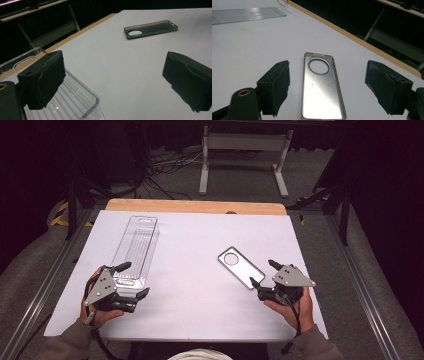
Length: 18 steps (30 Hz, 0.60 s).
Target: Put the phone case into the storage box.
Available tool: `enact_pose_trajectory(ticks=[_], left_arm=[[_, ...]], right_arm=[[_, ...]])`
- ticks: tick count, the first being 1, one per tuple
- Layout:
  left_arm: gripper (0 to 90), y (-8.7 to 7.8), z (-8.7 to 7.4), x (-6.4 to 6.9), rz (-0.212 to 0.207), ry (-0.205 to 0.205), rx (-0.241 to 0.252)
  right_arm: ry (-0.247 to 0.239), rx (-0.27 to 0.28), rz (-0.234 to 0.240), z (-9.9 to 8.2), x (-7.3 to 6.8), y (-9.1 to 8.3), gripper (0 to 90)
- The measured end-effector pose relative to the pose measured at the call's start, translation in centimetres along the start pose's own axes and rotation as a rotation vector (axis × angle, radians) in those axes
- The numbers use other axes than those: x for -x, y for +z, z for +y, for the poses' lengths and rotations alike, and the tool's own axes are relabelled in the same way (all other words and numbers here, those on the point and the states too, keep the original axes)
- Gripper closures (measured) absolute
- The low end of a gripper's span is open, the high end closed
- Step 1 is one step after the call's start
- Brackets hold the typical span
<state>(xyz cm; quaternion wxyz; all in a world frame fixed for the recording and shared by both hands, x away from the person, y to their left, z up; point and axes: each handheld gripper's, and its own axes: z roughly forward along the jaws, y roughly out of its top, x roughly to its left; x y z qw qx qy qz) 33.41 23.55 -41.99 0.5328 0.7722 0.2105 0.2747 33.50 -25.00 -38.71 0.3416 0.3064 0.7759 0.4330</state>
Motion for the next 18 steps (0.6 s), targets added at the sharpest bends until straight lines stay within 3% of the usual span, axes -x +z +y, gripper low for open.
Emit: enact_pose_trajectory(ticks=[6,7,8,10,12,16,18], left_arm=[[5.3,0.1,0.0,0.2,-0.002,0.007,-0.01],[5.7,0.1,0.0,0.3,-0.003,0.012,-0.011],[5.8,0.3,-0.1,0.3,-0.009,0.005,-0.014],[5.8,0.3,-0.1,0.3,-0.013,0.012,-0.018],[5.9,0.4,-0.2,0.4,-0.018,0.001,-0.013],[5.9,0.2,-0.4,0.4,-0.033,-0.012,-0.019],[5.9,0.1,-0.5,0.5,-0.033,-0.015,-0.017]], right_arm=[[-0.009,-0.076,0.044,1.3,1.2,1.8,23.8],[0.0,-0.139,0.093,2.1,1.8,3.5,26.3],[0.002,-0.159,0.107,2.2,2.0,4.1,26.9],[-0.004,-0.179,0.108,2.5,2.1,4.9,28.6],[-0.011,-0.253,0.127,3.3,2.7,7.1,31.8],[-0.001,-0.299,0.148,4.2,3.5,9.1,38.3],[-0.001,-0.376,0.173,4.8,4.1,11.2,43.0]])
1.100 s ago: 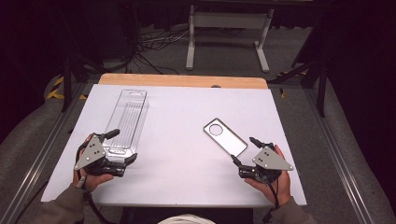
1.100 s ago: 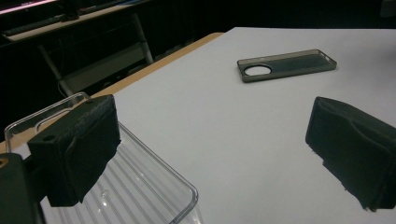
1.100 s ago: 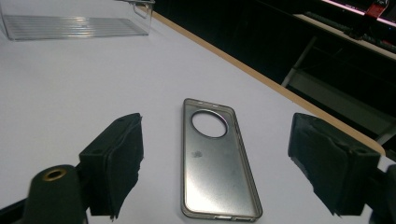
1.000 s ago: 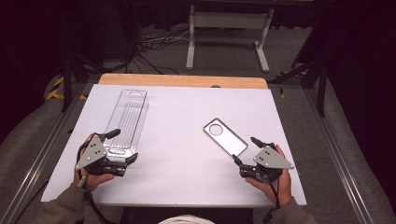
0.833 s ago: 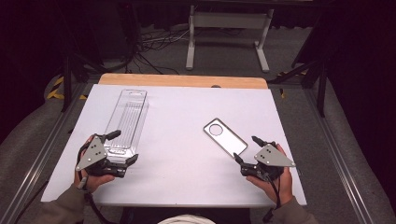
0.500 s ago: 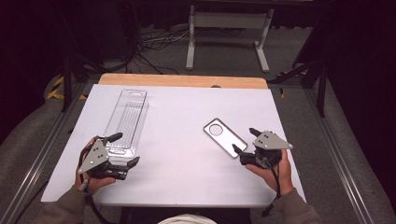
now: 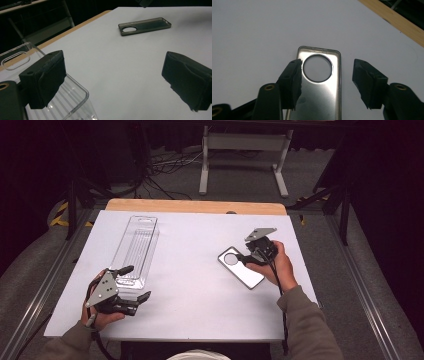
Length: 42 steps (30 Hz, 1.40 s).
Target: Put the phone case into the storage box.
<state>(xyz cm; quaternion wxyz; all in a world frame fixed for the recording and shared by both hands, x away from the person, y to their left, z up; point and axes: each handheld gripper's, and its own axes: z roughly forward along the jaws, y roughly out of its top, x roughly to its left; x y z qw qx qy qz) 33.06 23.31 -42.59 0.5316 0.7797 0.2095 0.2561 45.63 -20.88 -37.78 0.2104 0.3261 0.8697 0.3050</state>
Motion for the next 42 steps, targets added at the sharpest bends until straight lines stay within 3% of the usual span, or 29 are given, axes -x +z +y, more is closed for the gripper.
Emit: enact_pose_trajectory(ticks=[2,3,5,7,12,17,21,26,29,34,37,42], left_arm=[[5.9,-0.2,0.0,0.1,0.001,0.007,-0.009],[6.0,-0.2,-0.1,0.2,0.002,0.001,-0.001],[6.0,-0.3,-0.1,0.2,-0.001,0.004,-0.011],[6.2,-0.4,-0.1,0.2,0.0,0.001,-0.01],[6.6,-0.3,-0.2,0.2,-0.003,0.01,-0.024],[6.8,-0.3,-0.3,0.4,-0.009,0.006,-0.034],[7.1,-0.1,-0.4,0.3,-0.008,-0.007,-0.035],[7.3,0.1,-0.5,0.4,-0.016,-0.002,-0.044],[7.4,0.1,-0.5,0.4,-0.019,-0.001,-0.046],[7.5,0.0,-0.5,0.3,-0.028,-0.004,-0.049],[7.5,0.0,-0.5,0.4,-0.03,-0.001,-0.05],[7.6,0.1,-0.6,0.4,-0.036,-0.007,-0.055]], right_arm=[[0.003,-0.031,0.003,0.3,0.2,0.6,43.0],[-0.004,-0.078,0.0,0.9,0.8,1.8,45.0],[-0.006,-0.092,-0.006,1.0,0.9,2.2,45.0],[0.002,-0.162,0.0,1.4,1.5,4.0,48.1],[0.007,-0.211,0.0,2.1,2.1,5.3,52.6],[0.015,-0.303,0.006,2.2,3.0,7.4,57.5],[0.03,-0.315,0.009,1.9,3.4,8.1,65.2],[0.049,-0.323,0.023,2.1,3.7,8.3,67.6],[0.047,-0.332,0.021,2.4,3.8,8.5,69.4],[0.02,-0.397,0.023,3.1,3.6,9.4,77.8],[0.023,-0.421,0.048,3.4,3.7,9.6,84.0],[0.011,-0.435,0.054,3.6,3.5,9.7,88.4]])
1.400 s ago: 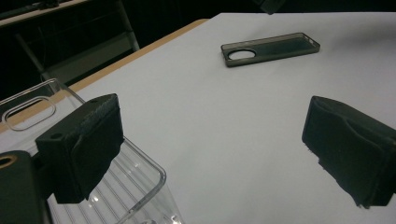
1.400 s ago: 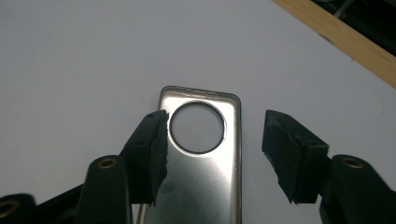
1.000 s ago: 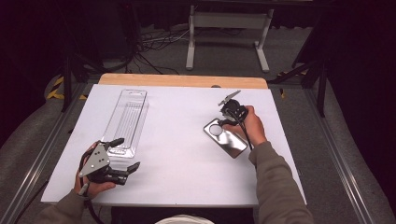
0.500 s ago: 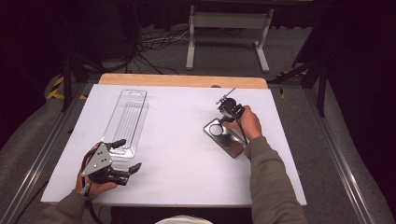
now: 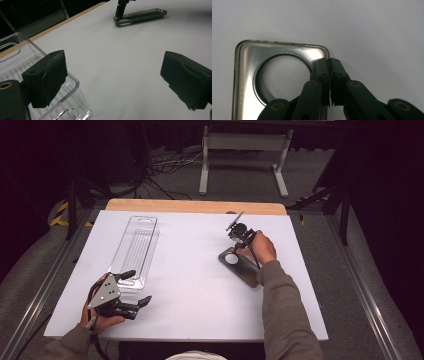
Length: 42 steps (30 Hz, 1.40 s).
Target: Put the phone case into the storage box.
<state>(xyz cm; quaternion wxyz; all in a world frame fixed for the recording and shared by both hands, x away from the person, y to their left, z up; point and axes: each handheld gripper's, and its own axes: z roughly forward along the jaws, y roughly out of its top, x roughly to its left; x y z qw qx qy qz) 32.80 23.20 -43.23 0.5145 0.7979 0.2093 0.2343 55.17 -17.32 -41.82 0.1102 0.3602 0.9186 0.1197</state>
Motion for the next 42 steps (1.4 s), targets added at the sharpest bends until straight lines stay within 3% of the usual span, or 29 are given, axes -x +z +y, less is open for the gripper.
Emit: enact_pose_trajectory(ticks=[7,10,18,19,20,21,28,34,36,42], left_arm=[[7.8,0.0,0.0,0.0,-0.002,0.001,-0.002],[7.9,0.0,0.0,0.0,0.0,-0.001,-0.001],[9.1,-0.3,0.4,0.0,0.013,-0.018,0.016],[9.1,-0.3,0.5,0.0,0.019,-0.024,0.023],[10.1,-0.3,0.6,0.0,0.028,-0.029,0.033],[10.1,-0.4,0.7,0.0,0.03,-0.03,0.033],[11.2,0.2,1.9,0.2,0.022,-0.045,0.056],[16.8,1.4,3.6,0.6,0.001,-0.055,0.09],[17.2,1.9,4.2,0.8,-0.028,-0.073,0.111],[18.9,4.1,6.6,1.8,-0.058,-0.097,0.154]], right_arm=[[0.001,0.016,-0.006,-0.1,-0.1,-0.1,89.2],[0.006,0.06,-0.013,-0.5,-0.3,-0.9,89.3],[0.034,0.274,-0.071,-2.2,-1.1,-5.3,89.4],[0.034,0.274,-0.071,-2.2,-1.1,-5.3,89.4],[0.045,0.351,-0.088,-3.0,-1.6,-6.7,89.4],[0.045,0.351,-0.088,-3.0,-1.6,-6.7,89.4],[0.066,0.53,-0.159,-4.8,-3.5,-9.6,89.5],[0.082,0.652,-0.184,-5.8,-5.5,-10.7,89.5],[0.074,0.677,-0.183,-5.9,-6.3,-10.9,89.5],[0.032,0.756,-0.194,-5.4,-9.2,-11.5,89.5]])
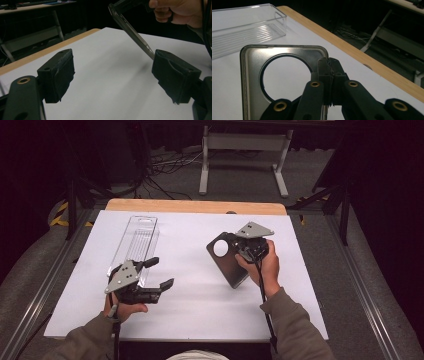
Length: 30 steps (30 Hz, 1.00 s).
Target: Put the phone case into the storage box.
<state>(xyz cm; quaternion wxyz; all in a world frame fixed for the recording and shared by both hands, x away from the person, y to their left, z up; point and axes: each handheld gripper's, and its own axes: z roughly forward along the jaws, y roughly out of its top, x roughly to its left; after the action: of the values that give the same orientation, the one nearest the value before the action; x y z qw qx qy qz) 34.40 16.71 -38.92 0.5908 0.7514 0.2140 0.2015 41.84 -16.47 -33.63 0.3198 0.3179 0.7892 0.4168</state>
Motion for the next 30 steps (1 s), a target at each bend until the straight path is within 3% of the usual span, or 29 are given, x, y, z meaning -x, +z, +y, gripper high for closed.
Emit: enact_pose_trajectory(ticks=[1,3,8,13,22,30], left_arm=[[19.5,0.4,0.3,0.2,-0.005,0.002,-0.001],[22.8,1.4,0.7,0.7,0.025,0.008,-0.001],[28.5,3.5,1.5,1.5,-0.003,-0.002,-0.001],[37.0,4.9,1.9,1.8,0.024,-0.022,0.003],[57.4,5.4,1.7,1.8,0.046,-0.057,0.007],[60.5,5.4,1.4,1.4,0.059,-0.064,-0.008]], right_arm=[[-0.007,0.007,0.003,0.1,-0.5,0.0,89.5],[-0.011,0.016,0.023,0.0,-1.3,0.1,89.5],[-0.035,0.04,0.041,-0.1,-3.0,0.3,89.5],[-0.057,0.069,0.014,-0.3,-4.2,0.2,89.5],[-0.068,0.097,0.01,-0.6,-5.4,-0.2,89.4],[-0.096,0.136,-0.02,-0.5,-6.2,-0.6,89.4]])
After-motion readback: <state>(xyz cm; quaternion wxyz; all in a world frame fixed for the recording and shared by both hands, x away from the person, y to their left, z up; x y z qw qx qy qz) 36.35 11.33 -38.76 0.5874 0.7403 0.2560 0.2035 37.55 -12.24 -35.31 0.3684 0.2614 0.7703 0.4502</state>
